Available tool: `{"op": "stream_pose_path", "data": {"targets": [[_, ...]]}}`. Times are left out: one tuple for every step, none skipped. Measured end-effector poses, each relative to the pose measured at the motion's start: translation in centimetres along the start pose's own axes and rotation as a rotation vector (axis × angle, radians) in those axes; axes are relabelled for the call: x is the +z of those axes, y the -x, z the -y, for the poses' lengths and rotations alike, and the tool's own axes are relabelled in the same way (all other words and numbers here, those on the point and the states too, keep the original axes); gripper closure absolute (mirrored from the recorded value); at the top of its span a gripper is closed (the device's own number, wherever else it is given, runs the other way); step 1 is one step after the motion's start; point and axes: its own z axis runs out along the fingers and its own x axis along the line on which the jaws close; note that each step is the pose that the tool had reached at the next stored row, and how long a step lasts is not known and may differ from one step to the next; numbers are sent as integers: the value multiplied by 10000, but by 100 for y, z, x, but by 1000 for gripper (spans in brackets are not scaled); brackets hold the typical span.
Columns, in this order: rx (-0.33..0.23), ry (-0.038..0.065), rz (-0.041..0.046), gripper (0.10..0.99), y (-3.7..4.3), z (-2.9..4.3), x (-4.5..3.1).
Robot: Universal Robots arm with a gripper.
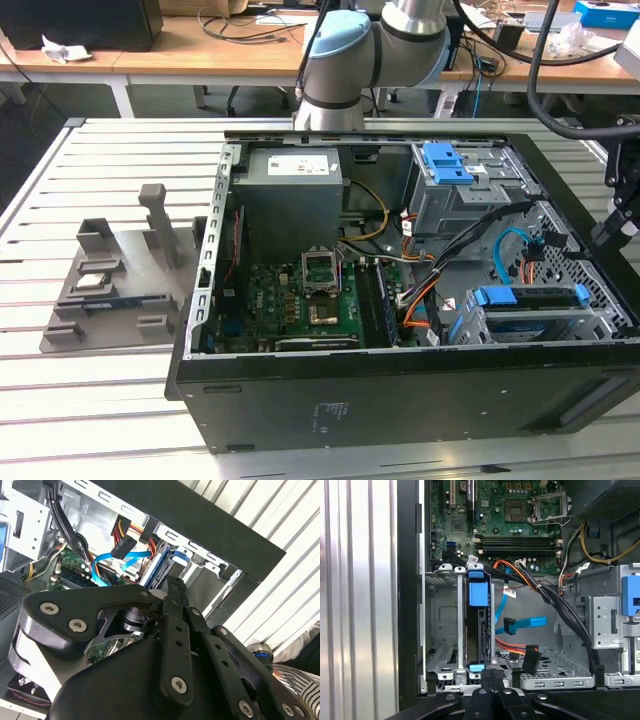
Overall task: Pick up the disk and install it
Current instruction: 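Insert the first disk wire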
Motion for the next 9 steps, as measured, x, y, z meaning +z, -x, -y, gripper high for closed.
{"op": "stream_pose_path", "data": {"targets": [[0,0,-1,980,8,9,1],[1,0,-1,980,26,24,6],[1,0,-3,980,43,33,13],[1,0,-6,980,52,37,20],[1,0,-10,980,66,43,36],[1,-2,-28,980,91,49,61],[2,-2,-48,980,129,48,76],[4,-1,-55,980,163,42,91],[3,-1,-54,980,183,32,109]]}}
